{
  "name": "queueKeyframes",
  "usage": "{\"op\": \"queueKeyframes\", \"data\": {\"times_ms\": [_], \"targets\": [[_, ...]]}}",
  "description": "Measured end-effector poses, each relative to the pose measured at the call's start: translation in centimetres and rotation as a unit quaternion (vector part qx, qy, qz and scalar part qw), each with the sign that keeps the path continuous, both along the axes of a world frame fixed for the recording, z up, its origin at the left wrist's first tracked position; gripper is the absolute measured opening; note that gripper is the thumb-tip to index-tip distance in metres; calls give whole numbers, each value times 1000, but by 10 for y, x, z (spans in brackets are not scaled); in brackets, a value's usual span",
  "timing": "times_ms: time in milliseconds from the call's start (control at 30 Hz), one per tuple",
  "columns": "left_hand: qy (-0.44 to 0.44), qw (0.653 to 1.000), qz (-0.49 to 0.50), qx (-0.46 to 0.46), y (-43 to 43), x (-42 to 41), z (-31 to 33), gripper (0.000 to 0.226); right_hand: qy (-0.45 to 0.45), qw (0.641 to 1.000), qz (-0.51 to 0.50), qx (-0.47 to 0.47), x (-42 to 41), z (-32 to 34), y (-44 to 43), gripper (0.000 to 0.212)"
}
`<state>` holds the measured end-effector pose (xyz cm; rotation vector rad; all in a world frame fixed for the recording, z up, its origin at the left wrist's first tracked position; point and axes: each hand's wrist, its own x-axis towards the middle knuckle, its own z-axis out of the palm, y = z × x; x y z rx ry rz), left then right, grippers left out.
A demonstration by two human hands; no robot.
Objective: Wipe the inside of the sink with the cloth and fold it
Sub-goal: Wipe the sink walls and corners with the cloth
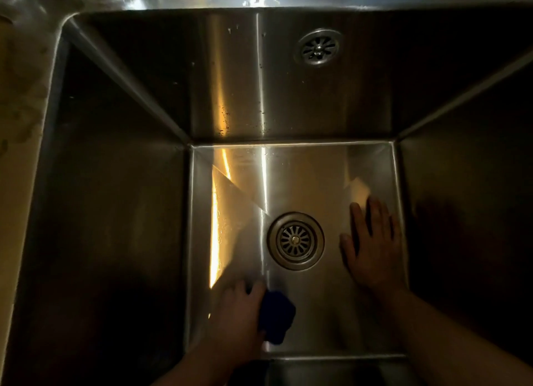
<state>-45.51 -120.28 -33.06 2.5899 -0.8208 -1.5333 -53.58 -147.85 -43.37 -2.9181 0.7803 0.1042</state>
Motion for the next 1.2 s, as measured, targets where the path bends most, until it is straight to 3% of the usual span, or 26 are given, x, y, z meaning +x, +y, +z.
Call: {"op": "queueKeyframes", "data": {"times_ms": [67, 200, 300, 467, 533, 700, 800, 900, 1100, 1200], "targets": [[-60, 994, 47, -79, -23, 8, 4, 71, 4, 1000, 2, -5, 0, 1, 0, 67], [-160, 974, 40, -153, -69, 32, -10, 75, 3, 1000, 3, -6, 0, 3, 2, 66], [-205, 964, -59, -161, -92, 37, -33, 82, 6, 1000, -2, -4, -1, 2, 3, 66], [-179, 927, -251, -214, -105, 56, -65, 75, 0, 1000, 7, -9, -1, -2, 2, 69], [-179, 919, -264, -231, -104, 61, -67, 74, -6, 1000, 11, -9, -1, -1, 2, 68], [-175, 957, -31, -228, -113, 36, -62, 70, -9, 1000, 8, -6, 0, 1, 2, 68], [-156, 949, 163, -220, -123, 25, -60, 67, -17, 1000, 11, -8, 1, -1, 2, 65], [-126, 909, 337, -209, -133, 16, -57, 63, -15, 1000, 7, -10, 0, -2, 2, 64], [-7, 823, 511, -246, -139, 23, -42, 41, 3, 1000, 11, -11, 3, 0, 2, 64], [74, 761, 587, -266, -141, 17, -27, 35, 9, 1000, 17, -3, 1, 1, 1, 65]]}}
